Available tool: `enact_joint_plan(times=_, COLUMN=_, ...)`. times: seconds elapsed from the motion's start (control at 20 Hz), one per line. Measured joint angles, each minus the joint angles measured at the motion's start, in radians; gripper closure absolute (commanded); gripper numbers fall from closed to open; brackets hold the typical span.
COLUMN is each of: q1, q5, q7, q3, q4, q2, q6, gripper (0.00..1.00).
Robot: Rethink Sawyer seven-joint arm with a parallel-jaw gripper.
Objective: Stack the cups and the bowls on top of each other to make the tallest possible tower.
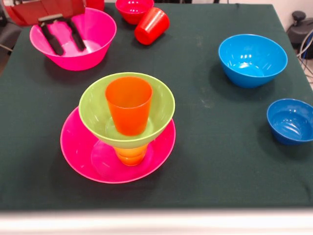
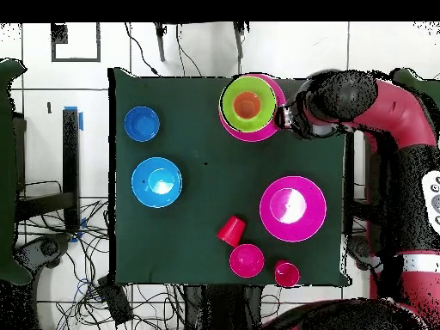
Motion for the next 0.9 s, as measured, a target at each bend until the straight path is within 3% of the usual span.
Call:
enact_joint_plan(times=0.35, q1=-0.038, q5=0.0, q7=0.0, q3=0.0, q4=0.07, q2=-0.04, q6=-0.012, gripper=0.0)
enact_joint_plan(times=0.9, q1=-0.037, q5=0.003, q7=0.0, q3=0.0, q4=0.169, q2=-0.107, q6=-0.031, gripper=0.0)
